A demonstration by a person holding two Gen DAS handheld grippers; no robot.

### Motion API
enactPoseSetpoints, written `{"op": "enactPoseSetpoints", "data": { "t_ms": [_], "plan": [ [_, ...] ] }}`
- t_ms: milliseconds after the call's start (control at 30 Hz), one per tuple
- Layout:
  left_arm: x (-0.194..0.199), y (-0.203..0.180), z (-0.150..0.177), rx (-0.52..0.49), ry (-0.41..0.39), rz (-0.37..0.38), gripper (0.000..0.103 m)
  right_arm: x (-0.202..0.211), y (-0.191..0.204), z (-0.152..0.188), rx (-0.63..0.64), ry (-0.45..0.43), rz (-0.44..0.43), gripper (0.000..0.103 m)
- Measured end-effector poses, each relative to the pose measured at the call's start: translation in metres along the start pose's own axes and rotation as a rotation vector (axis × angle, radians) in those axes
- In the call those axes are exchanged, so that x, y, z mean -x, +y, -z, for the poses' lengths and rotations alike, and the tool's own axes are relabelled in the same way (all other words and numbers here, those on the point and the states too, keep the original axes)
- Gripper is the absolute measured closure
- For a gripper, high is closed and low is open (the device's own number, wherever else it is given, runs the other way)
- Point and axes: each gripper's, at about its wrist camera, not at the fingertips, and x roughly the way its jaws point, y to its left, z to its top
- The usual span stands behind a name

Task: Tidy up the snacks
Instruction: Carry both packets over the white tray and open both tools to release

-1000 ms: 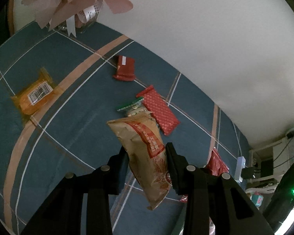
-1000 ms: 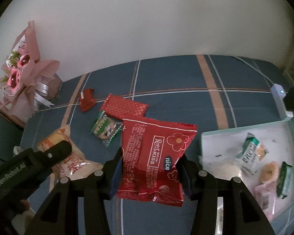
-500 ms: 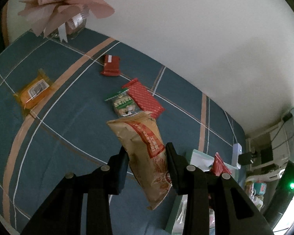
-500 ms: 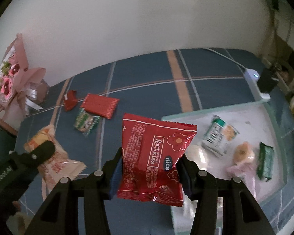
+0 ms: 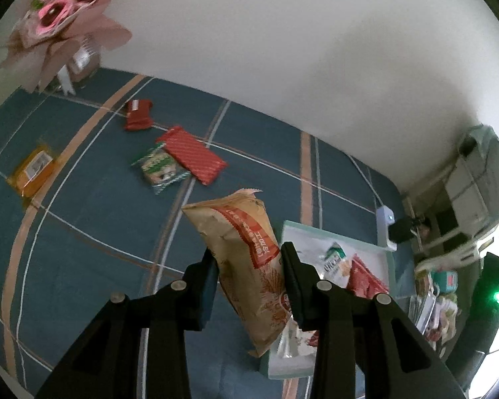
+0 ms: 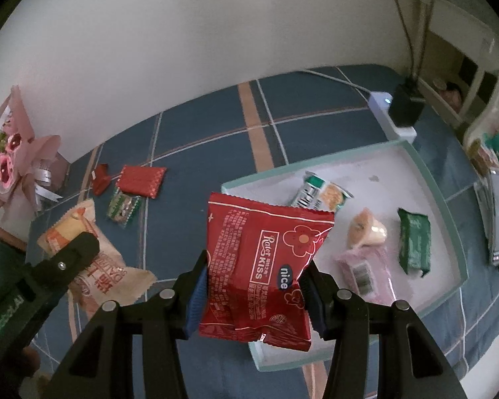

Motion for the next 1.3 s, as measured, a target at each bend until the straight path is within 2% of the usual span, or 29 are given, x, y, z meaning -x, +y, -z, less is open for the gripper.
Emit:
{"op": "enactPoseSetpoints", "data": {
  "t_ms": [167, 467, 800, 1033, 1300],
  "plan": [
    [0.001, -0.019, 0.007, -0.053, -0.007, -0.007, 0.065, -0.001, -0.022, 0.001, -0.041, 0.013, 0.009, 0.049],
    [-0.015, -0.055, 0.025, -0.153, 0.042, 0.034, 0.064, -0.007, -0.088, -0.011, -0.19, 0.029, 0.081, 0.049],
    [-0.039, -0.097, 0.052, -0.279, 0.106, 0.082, 0.064, 0.001, -0.152, -0.014, -0.332, 0.001, 0.138, 0.049],
    [-0.069, -0.103, 0.065, -0.29, 0.169, 0.074, 0.064, -0.016, -0.162, -0.019, -0.319, 0.005, 0.16, 0.049],
    [-0.09, -0.113, 0.071, -0.325, 0.169, 0.074, 0.064, -0.037, -0.164, -0.024, -0.281, 0.008, 0.185, 0.049]
  ]
}}
